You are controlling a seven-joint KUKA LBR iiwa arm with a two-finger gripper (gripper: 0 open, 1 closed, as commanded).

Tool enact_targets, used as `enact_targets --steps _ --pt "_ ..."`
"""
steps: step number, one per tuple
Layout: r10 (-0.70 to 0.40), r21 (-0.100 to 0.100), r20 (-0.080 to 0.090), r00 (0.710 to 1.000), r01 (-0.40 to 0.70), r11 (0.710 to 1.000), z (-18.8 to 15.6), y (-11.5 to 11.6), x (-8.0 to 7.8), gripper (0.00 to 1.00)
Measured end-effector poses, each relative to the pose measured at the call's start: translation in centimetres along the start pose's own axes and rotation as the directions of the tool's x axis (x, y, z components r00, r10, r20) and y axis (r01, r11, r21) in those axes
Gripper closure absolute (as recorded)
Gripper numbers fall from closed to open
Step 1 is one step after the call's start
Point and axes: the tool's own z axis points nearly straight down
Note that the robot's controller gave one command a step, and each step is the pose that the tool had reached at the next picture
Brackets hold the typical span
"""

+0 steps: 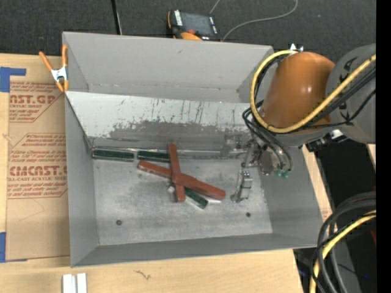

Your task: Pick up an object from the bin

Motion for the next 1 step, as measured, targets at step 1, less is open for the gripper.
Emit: enact_targets --steps 1 --pt "-0.045 -0.001 -0.007 0.999 0.045 0.999 13.26 1.80 -1.15 0.00"
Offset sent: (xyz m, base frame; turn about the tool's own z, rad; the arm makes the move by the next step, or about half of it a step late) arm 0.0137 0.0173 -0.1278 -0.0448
